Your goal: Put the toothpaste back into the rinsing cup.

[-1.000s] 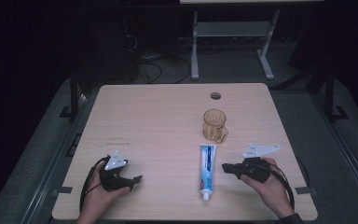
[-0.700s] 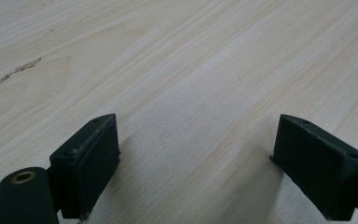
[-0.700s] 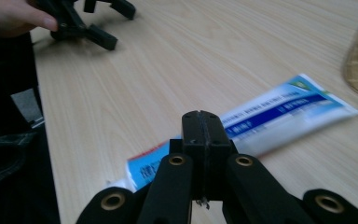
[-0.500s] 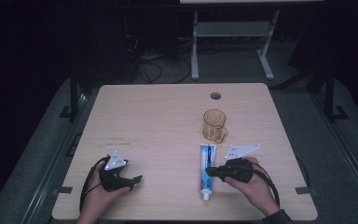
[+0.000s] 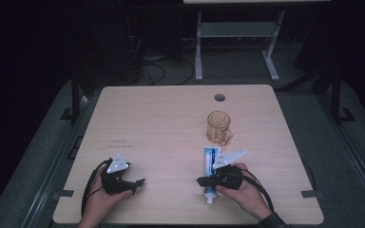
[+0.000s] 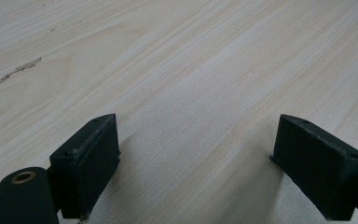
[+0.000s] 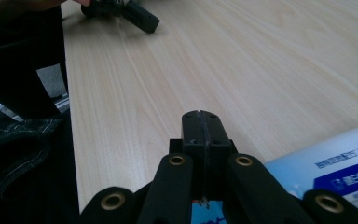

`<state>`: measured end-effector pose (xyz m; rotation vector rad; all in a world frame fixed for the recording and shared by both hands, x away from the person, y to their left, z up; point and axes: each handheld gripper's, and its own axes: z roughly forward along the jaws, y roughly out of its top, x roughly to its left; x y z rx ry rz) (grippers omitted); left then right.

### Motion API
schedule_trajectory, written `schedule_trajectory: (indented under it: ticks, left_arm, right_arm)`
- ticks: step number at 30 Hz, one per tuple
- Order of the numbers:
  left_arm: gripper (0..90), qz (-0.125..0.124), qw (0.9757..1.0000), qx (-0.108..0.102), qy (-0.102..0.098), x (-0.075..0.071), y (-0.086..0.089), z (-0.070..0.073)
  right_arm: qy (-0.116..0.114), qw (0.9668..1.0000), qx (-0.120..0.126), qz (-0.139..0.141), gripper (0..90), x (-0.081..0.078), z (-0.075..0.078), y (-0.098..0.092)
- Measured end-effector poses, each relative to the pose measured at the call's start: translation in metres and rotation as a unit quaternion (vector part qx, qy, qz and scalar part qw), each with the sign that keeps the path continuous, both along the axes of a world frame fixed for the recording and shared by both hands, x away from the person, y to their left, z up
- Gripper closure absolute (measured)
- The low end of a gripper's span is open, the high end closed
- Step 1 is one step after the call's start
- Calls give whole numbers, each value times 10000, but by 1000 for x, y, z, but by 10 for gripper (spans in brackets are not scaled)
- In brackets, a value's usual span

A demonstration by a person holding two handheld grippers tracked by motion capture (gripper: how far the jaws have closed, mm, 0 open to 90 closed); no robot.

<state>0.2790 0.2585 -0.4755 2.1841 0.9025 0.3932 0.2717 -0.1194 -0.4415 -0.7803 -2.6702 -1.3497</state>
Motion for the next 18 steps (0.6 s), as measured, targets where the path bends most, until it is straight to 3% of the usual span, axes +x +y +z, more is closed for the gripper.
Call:
schedule_trajectory:
  ticks: [10, 18]
  left_arm:
    - [131, 2, 10000, 1, -1, 0, 0, 0]
    - [131, 11, 10000, 2, -3, 0, 0, 0]
  right_arm:
    - [115, 9998, -154, 95, 900, -1, -9, 4]
    - [104, 9994, -325, -5, 900, -2, -12, -3]
